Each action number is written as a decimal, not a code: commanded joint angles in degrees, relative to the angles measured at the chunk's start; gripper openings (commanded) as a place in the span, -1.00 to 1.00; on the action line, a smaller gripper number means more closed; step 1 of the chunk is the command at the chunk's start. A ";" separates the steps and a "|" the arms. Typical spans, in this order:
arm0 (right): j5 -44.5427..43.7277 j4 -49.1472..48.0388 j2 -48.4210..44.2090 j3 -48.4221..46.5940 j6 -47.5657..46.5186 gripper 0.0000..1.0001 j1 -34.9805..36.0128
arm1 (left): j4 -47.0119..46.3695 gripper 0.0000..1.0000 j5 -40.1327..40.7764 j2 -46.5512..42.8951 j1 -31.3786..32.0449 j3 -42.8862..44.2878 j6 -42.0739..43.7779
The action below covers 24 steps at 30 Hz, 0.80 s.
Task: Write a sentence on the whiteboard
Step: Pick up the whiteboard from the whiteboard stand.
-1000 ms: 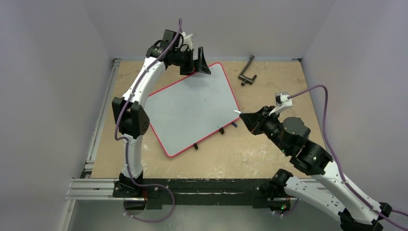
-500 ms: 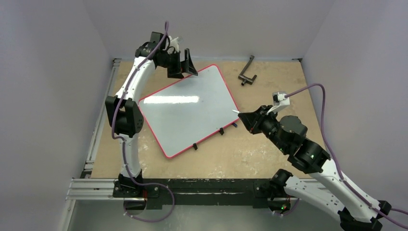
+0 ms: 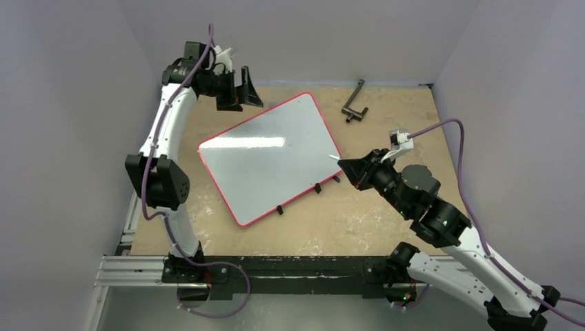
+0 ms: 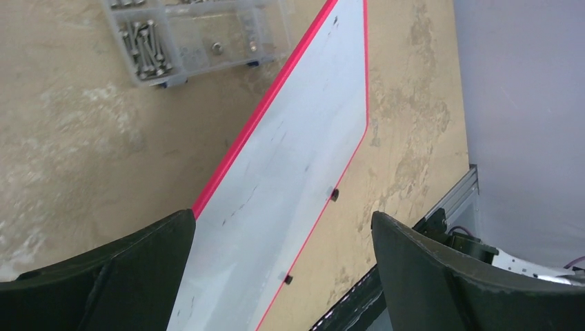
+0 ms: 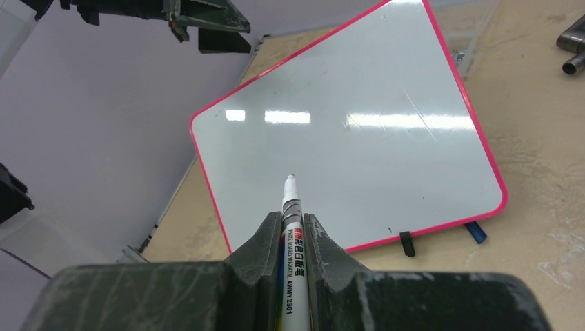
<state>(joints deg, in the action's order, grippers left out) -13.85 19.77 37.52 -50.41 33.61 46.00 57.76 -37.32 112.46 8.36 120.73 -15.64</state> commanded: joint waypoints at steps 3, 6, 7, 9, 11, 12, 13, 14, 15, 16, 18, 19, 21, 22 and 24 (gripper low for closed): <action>2.57 -6.10 1.74 1.09 -0.94 -1.00 -0.21 | -1.50 0.90 0.87 -14.43 -5.28 -13.92 4.67; 3.42 -6.97 2.73 1.54 -1.24 -1.00 -0.20 | -6.03 0.81 4.70 -20.09 -7.23 -23.27 4.96; 3.48 -7.51 3.08 1.74 -1.57 -1.00 -0.21 | -7.36 0.79 4.39 -21.37 -8.10 -24.80 4.67; 4.31 -8.38 4.14 2.13 -1.71 -1.00 -0.18 | -8.89 0.75 4.10 -22.69 -9.06 -29.54 4.16; 4.89 -8.67 5.85 2.00 -2.12 -1.00 -0.15 | -9.48 0.72 3.71 -23.22 -9.96 -32.18 4.12; 5.82 -9.08 6.82 1.99 -2.69 -1.00 -0.16 | -9.51 0.70 2.68 -23.45 -10.02 -33.22 4.27; 6.47 -9.32 7.61 1.94 -3.09 -1.00 -0.20 | -9.69 0.69 2.01 -23.77 -10.03 -34.18 4.37; 7.04 -9.42 8.41 1.84 -3.32 -1.00 -0.16 | -10.07 0.69 1.84 -24.19 -10.03 -35.09 4.45; 7.63 -9.47 8.85 1.81 -3.62 -1.00 -0.20 | -10.53 0.69 2.00 -24.70 -10.03 -35.77 4.50; 8.08 -9.76 9.10 1.93 -3.68 -1.00 -0.21 | -10.83 0.69 2.02 -25.04 -10.03 -36.16 4.56; 8.75 -11.20 8.88 2.57 -3.74 -1.00 -0.18 | -12.11 0.69 0.40 -25.09 -10.03 -37.26 4.30; 8.87 -11.90 8.55 3.07 -3.73 -1.00 -0.20 | -12.81 0.67 -1.40 -24.84 -10.03 -37.83 4.22; 8.81 -12.47 8.14 3.32 -3.75 -1.00 -0.21 | -13.30 0.62 -4.35 -23.66 -9.96 -38.48 4.09; 8.46 -12.51 8.08 3.20 -3.79 -1.00 -0.21 | -12.84 0.58 -5.20 -22.87 -9.94 -38.21 4.33; 7.69 -12.03 8.43 2.79 -3.85 -1.00 -0.21 | -12.46 0.56 -5.98 -21.73 -9.94 -38.01 4.98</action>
<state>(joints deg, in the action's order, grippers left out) -6.24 11.46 46.72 -47.20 30.98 46.00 47.94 -38.41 89.71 -1.48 82.59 -12.36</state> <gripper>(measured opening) 0.092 0.792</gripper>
